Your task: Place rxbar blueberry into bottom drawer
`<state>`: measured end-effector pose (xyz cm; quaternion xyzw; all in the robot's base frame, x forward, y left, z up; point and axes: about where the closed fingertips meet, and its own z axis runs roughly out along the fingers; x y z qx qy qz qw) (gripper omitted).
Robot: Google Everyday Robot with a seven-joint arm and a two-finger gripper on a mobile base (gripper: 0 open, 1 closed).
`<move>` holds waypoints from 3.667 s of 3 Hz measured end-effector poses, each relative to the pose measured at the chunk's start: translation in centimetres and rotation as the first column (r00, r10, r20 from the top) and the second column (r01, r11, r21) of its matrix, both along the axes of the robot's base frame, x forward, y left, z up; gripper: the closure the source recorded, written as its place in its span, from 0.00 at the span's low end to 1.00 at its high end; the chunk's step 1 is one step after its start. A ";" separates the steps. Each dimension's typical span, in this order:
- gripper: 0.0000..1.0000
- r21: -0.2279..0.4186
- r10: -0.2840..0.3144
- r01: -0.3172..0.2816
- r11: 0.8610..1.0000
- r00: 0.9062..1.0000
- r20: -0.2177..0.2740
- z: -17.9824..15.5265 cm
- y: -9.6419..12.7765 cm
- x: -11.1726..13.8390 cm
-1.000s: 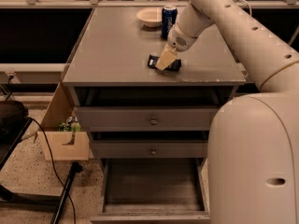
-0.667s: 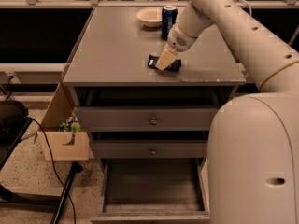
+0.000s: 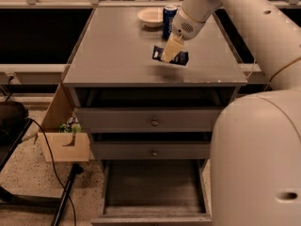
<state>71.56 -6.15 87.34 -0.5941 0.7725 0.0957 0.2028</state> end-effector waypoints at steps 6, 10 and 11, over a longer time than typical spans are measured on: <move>1.00 0.240 -0.037 -0.011 0.971 0.980 0.196 7.0 -4.8 -13.1; 1.00 0.356 -0.017 -0.014 0.934 0.996 0.083 -5.5 -2.6 -20.6; 1.00 0.379 -0.005 -0.023 0.925 0.997 0.074 -10.0 -1.8 -22.3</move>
Offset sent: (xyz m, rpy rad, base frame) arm -0.1459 -0.0674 0.1113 0.1447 -0.1814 -0.0292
